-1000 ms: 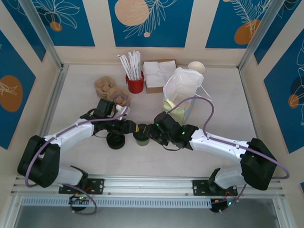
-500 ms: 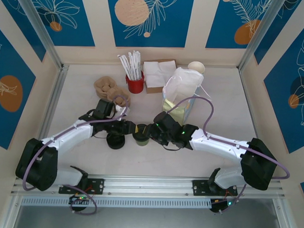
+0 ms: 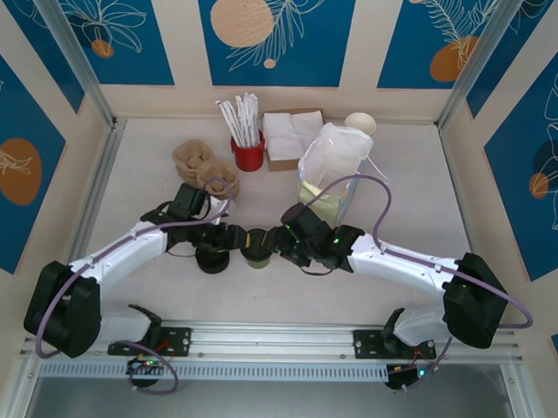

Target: Pack the takeout coffee

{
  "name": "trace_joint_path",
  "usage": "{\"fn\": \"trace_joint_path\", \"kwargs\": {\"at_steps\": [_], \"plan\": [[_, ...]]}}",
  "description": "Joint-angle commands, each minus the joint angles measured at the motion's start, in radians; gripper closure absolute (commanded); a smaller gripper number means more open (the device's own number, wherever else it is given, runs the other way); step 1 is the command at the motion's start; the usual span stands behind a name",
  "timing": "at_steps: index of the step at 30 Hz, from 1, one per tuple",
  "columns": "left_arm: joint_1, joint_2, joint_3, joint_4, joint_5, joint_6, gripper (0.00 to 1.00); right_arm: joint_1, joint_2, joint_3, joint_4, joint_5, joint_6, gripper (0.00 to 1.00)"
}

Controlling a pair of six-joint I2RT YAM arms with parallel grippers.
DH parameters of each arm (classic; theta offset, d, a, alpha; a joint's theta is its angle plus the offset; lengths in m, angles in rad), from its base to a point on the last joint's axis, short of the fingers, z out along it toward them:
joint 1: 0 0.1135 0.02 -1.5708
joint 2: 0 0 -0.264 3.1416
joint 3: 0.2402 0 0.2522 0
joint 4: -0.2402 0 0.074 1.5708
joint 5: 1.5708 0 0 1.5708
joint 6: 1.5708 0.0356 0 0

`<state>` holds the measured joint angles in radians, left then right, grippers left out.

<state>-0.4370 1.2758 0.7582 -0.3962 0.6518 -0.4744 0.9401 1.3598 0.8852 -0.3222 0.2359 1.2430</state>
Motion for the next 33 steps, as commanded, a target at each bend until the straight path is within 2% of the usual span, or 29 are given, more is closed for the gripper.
{"fn": "trace_joint_path", "kwargs": {"at_steps": [1,14,28,33], "plan": [[-0.008,-0.031,0.043,-0.048,-0.029,-0.007,0.45,0.003,0.01,0.036,-0.049,-0.006,-0.02,0.44],[-0.008,-0.086,0.15,-0.132,-0.092,-0.012,0.43,0.006,-0.028,0.103,-0.101,-0.046,-0.051,0.45],[-0.006,-0.187,0.285,-0.228,-0.256,-0.055,0.45,0.029,-0.142,0.23,-0.232,-0.086,-0.124,0.46],[-0.006,-0.2,0.336,-0.245,-0.35,-0.08,0.45,0.029,-0.199,0.299,-0.28,-0.105,-0.182,0.46]]}}
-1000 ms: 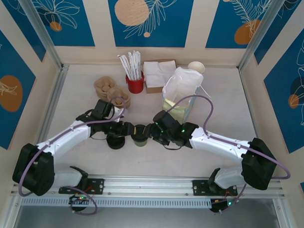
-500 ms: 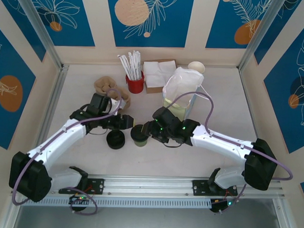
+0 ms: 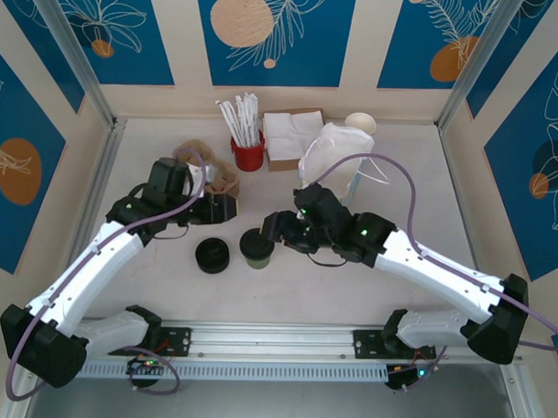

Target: Pack the takeout coffee

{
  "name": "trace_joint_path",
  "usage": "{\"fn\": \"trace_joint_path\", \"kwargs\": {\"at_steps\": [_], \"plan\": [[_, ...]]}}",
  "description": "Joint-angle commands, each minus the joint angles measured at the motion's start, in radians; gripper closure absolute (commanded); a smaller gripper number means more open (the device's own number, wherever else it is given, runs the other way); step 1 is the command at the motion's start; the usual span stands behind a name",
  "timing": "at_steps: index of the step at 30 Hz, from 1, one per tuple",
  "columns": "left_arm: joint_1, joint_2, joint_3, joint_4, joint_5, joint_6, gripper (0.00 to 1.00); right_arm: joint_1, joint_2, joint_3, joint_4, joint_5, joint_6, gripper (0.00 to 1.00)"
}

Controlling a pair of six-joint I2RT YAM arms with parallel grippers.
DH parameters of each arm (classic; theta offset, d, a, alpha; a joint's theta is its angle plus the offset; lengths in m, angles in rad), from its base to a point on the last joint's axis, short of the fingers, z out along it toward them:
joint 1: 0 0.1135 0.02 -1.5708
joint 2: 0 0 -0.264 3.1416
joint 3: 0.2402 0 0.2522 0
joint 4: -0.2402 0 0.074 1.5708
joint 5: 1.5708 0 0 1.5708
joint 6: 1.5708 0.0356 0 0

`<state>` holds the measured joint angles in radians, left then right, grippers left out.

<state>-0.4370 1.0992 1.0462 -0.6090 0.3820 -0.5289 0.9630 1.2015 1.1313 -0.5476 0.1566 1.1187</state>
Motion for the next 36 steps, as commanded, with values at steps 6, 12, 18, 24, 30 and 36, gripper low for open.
{"fn": "trace_joint_path", "kwargs": {"at_steps": [6,12,18,24,30,36], "plan": [[-0.003,-0.024,0.092,-0.038,-0.244,-0.056,0.43,-0.02,-0.108,0.154,-0.129,-0.031,-0.166,0.46],[0.017,-0.015,0.081,-0.004,-0.391,-0.091,0.41,-0.146,-0.205,0.192,-0.188,-0.072,-0.27,0.46],[0.069,0.013,0.018,0.08,-0.448,-0.155,0.41,-0.409,-0.29,0.179,-0.236,-0.263,-0.313,0.46],[0.109,0.082,-0.024,0.148,-0.479,-0.201,0.41,-0.65,-0.329,0.144,-0.264,-0.49,-0.312,0.47],[0.142,0.163,-0.043,0.202,-0.471,-0.231,0.41,-0.764,-0.38,0.05,-0.235,-0.621,-0.277,0.48],[0.155,0.242,-0.022,0.218,-0.482,-0.258,0.42,-0.802,-0.399,0.019,-0.257,-0.655,-0.29,0.49]]}}
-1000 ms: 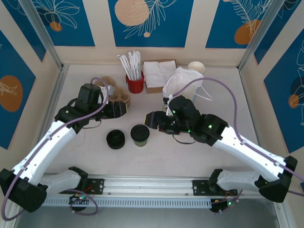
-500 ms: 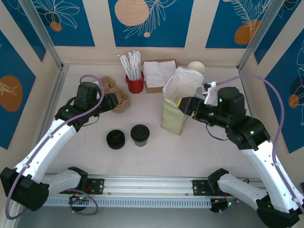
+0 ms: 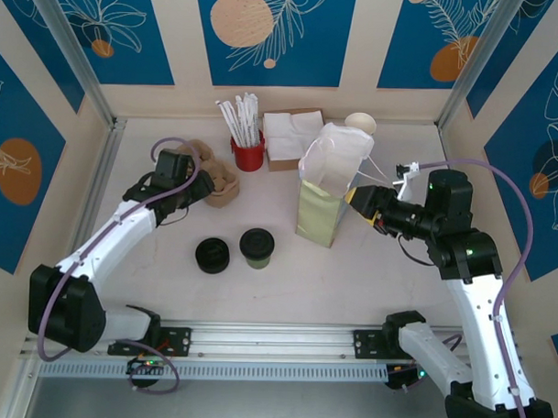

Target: Pack the takeout coffee

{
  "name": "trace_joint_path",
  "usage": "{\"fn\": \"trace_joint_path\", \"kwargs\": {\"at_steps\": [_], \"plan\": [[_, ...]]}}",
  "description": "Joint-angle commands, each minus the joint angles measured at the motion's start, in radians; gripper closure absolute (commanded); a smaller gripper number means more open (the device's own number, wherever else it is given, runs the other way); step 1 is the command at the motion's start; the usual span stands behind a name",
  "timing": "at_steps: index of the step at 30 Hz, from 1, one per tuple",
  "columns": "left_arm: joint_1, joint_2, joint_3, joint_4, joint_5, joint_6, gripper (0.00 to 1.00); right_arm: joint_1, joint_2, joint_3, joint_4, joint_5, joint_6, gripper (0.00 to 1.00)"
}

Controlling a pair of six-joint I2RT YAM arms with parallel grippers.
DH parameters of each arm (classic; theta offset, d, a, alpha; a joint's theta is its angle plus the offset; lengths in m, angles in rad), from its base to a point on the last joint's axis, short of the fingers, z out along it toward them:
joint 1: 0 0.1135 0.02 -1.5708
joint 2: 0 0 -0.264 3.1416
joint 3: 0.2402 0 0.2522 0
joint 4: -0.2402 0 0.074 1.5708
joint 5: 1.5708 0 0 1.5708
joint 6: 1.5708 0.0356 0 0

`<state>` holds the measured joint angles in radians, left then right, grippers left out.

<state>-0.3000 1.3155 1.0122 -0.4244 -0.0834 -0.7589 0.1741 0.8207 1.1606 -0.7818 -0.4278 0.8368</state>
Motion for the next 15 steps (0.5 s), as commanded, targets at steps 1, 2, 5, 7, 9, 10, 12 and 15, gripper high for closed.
{"fn": "trace_joint_path", "kwargs": {"at_steps": [1,2,5,7,9,10,12,15], "plan": [[0.02,0.038,0.015,0.038,-0.019,-0.034,0.42,-0.018,-0.017,-0.013,-0.025,-0.075,-0.01,0.49],[0.022,0.051,0.014,0.042,-0.022,-0.041,0.43,-0.022,-0.018,-0.013,-0.027,-0.079,-0.011,0.48],[0.03,0.09,0.017,0.066,-0.011,-0.06,0.44,-0.034,-0.017,-0.015,-0.032,-0.089,-0.018,0.49],[0.032,0.11,0.019,0.083,-0.009,-0.07,0.46,-0.041,-0.017,-0.015,-0.035,-0.092,-0.021,0.49],[0.033,0.131,0.026,0.094,0.0,-0.074,0.48,-0.047,-0.017,-0.017,-0.034,-0.1,-0.022,0.49],[0.032,0.142,0.032,0.096,0.003,-0.077,0.49,-0.049,-0.017,-0.019,-0.034,-0.103,-0.021,0.49],[0.035,0.155,0.035,0.103,0.007,-0.078,0.5,-0.054,-0.017,-0.021,-0.035,-0.106,-0.021,0.48],[0.036,0.167,0.039,0.114,0.01,-0.08,0.52,-0.063,-0.017,-0.021,-0.037,-0.111,-0.021,0.49]]}}
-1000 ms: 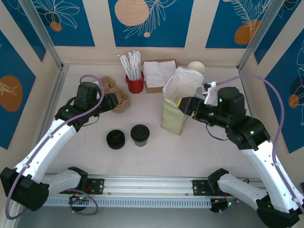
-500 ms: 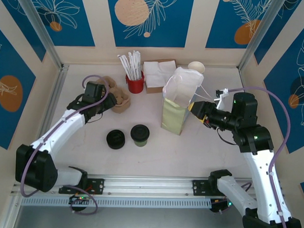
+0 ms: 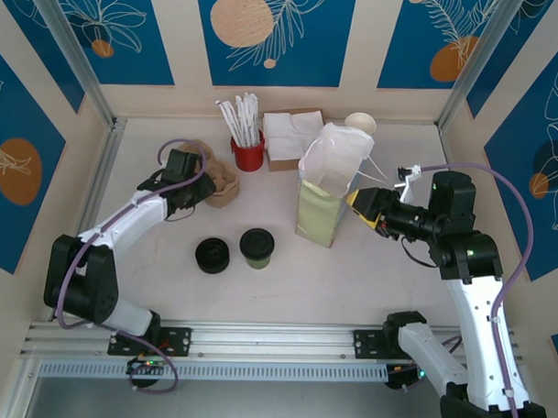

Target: Pack the takeout coffee

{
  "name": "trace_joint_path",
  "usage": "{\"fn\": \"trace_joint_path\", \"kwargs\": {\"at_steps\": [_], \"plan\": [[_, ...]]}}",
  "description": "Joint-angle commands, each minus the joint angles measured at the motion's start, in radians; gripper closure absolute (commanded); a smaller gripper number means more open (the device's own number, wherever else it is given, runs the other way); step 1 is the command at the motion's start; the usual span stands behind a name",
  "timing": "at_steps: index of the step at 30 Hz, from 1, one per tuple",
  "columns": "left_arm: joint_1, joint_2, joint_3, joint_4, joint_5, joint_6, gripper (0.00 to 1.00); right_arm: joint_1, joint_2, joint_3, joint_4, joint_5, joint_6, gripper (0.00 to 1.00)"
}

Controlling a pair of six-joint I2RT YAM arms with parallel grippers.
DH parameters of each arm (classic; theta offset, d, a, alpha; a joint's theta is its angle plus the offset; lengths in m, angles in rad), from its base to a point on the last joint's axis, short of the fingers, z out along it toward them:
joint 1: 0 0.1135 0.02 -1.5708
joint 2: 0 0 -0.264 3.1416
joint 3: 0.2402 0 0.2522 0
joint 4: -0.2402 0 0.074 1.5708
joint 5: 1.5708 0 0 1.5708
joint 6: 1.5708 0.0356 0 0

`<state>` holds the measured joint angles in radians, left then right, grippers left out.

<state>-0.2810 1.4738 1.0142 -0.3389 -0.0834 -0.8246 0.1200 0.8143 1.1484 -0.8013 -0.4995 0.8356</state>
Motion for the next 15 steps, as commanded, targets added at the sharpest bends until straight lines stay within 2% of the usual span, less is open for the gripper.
{"fn": "trace_joint_path", "kwargs": {"at_steps": [1,15], "plan": [[0.017,0.012,0.039,0.029,0.011,-0.015,0.52,-0.012,-0.012,-0.008,-0.018,-0.04,-0.021,0.48],[0.02,0.05,0.046,0.07,0.052,-0.018,0.6,-0.028,-0.006,-0.01,-0.009,-0.046,-0.017,0.49]]}}
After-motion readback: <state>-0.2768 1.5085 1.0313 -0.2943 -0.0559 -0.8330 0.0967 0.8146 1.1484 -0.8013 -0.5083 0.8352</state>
